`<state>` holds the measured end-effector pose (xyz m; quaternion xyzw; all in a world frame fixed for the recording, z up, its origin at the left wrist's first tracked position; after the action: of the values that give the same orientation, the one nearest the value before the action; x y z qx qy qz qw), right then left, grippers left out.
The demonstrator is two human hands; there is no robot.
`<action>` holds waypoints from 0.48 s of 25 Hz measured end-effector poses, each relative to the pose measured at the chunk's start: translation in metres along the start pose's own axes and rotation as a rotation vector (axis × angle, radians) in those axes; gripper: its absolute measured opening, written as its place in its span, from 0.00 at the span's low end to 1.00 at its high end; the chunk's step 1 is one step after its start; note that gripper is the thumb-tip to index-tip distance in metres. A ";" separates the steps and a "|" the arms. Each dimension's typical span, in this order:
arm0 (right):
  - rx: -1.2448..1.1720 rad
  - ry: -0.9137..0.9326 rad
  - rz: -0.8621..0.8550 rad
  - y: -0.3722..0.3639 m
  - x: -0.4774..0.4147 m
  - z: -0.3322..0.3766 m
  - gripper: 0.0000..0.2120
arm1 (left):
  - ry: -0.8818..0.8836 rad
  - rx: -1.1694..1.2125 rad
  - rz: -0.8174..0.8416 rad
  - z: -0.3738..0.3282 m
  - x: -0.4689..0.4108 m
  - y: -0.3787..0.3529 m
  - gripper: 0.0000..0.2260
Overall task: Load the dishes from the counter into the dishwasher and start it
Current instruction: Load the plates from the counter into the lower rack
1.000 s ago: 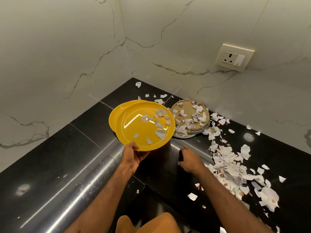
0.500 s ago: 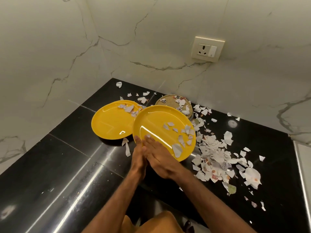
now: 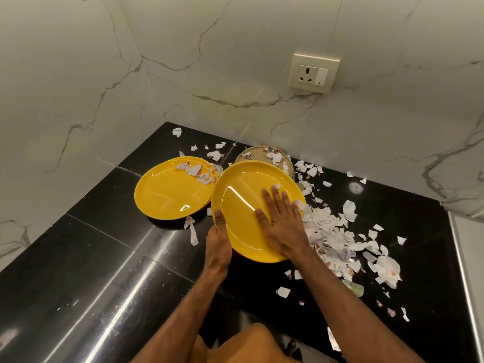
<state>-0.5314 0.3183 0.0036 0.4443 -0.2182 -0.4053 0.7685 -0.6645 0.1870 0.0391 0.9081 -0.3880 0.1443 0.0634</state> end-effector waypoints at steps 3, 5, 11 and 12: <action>0.064 -0.047 0.037 0.000 0.001 -0.030 0.36 | -0.008 -0.025 -0.014 0.004 -0.006 0.001 0.23; 0.101 -0.120 0.042 0.000 0.005 -0.048 0.39 | -0.017 -0.053 -0.028 0.002 -0.009 0.003 0.24; -0.081 -0.289 -0.145 0.012 0.015 -0.050 0.41 | -0.004 -0.025 -0.068 0.000 -0.025 0.007 0.17; -0.114 -0.220 -0.127 0.011 0.013 -0.038 0.40 | -0.003 -0.027 -0.055 0.000 -0.024 0.004 0.17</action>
<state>-0.4924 0.3298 -0.0068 0.3657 -0.2495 -0.5110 0.7368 -0.6833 0.2011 0.0316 0.9177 -0.3648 0.1360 0.0789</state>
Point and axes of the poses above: each hand's wrist, its own x-axis away from the middle knuckle, its own y-axis out of the back of the hand, z = x × y, the point moved 3 cm from there along -x, towards the middle knuckle, and after that the axes turned 4 degrees about -z, right-handed, at the moved point
